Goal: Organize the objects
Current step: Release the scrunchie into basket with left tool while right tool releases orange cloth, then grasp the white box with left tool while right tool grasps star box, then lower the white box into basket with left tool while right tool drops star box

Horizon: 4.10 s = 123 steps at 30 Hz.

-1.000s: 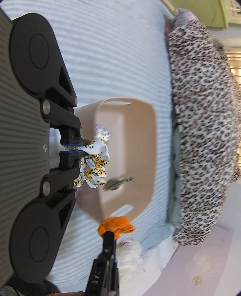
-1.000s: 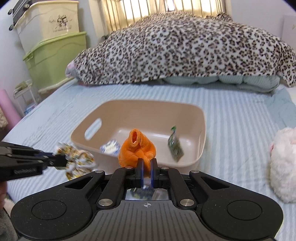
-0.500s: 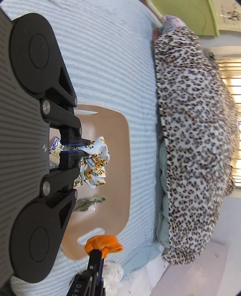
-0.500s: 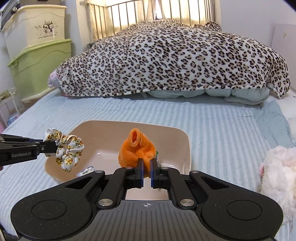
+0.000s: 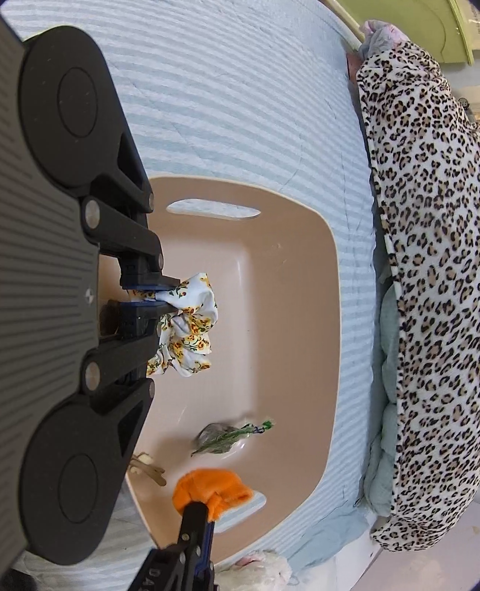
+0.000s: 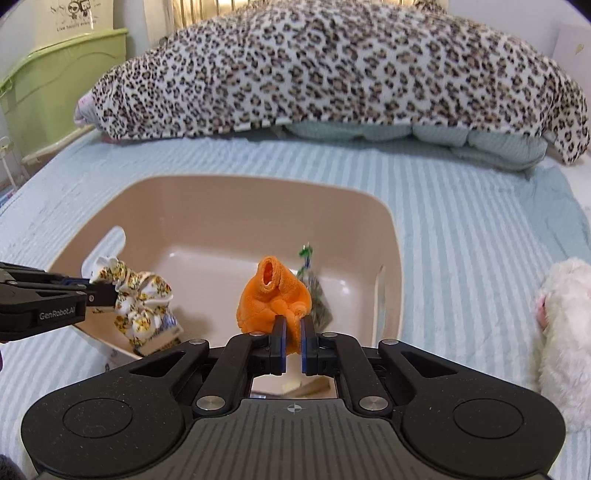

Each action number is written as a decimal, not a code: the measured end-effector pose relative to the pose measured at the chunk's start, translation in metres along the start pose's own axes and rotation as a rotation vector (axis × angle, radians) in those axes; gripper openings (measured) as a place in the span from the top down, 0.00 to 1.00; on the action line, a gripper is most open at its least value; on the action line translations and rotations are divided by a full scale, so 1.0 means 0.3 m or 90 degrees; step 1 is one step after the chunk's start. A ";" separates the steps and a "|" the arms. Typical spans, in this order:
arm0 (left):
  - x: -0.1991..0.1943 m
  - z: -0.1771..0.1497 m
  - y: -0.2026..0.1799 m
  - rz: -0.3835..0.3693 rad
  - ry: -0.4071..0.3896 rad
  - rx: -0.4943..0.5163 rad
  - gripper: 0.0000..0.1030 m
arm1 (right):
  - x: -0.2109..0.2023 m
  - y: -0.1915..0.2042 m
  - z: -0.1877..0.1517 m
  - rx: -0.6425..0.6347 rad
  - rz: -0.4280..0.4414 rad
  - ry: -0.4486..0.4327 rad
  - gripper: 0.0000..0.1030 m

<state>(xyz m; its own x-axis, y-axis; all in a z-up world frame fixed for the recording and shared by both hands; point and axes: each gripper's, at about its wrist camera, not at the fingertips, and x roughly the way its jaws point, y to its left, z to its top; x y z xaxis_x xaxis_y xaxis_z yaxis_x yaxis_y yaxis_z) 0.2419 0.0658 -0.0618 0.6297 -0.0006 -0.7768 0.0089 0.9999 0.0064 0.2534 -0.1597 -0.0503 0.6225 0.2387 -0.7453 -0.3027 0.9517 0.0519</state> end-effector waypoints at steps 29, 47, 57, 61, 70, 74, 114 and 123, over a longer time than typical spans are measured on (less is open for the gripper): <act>-0.165 -0.212 0.014 -0.017 0.036 0.040 0.23 | -0.193 0.016 -0.193 0.016 0.000 0.025 0.10; 0.063 -0.263 0.018 -0.044 0.103 0.004 0.23 | 0.018 0.093 -0.282 -0.004 0.008 0.100 0.10; 0.137 -0.261 0.041 -0.062 0.107 -0.032 0.13 | 0.112 0.135 -0.287 0.006 0.011 0.112 0.10; 0.147 -0.271 0.039 -0.042 0.090 -0.034 0.13 | 0.127 0.149 -0.286 0.004 0.004 0.098 0.10; 0.128 -0.265 0.067 -0.035 0.085 -0.027 0.42 | 0.105 0.175 -0.289 -0.010 0.000 0.072 0.52; 0.107 -0.273 0.075 -0.036 0.086 -0.029 0.42 | 0.079 0.183 -0.295 -0.018 0.001 0.068 0.52; -0.357 0.020 -0.069 -0.001 -0.163 0.037 0.42 | -0.357 -0.035 0.044 0.040 0.016 -0.149 0.52; -0.170 0.104 -0.076 0.015 -0.109 0.020 0.42 | -0.238 -0.031 0.120 0.036 -0.010 -0.142 0.52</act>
<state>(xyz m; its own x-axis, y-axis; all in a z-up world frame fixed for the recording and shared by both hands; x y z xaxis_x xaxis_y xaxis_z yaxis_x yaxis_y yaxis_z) 0.2338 0.0428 -0.0027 0.7533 0.0177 -0.6574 0.0154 0.9989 0.0445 0.2380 -0.1785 0.0264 0.7731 0.2543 -0.5811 -0.2549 0.9634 0.0824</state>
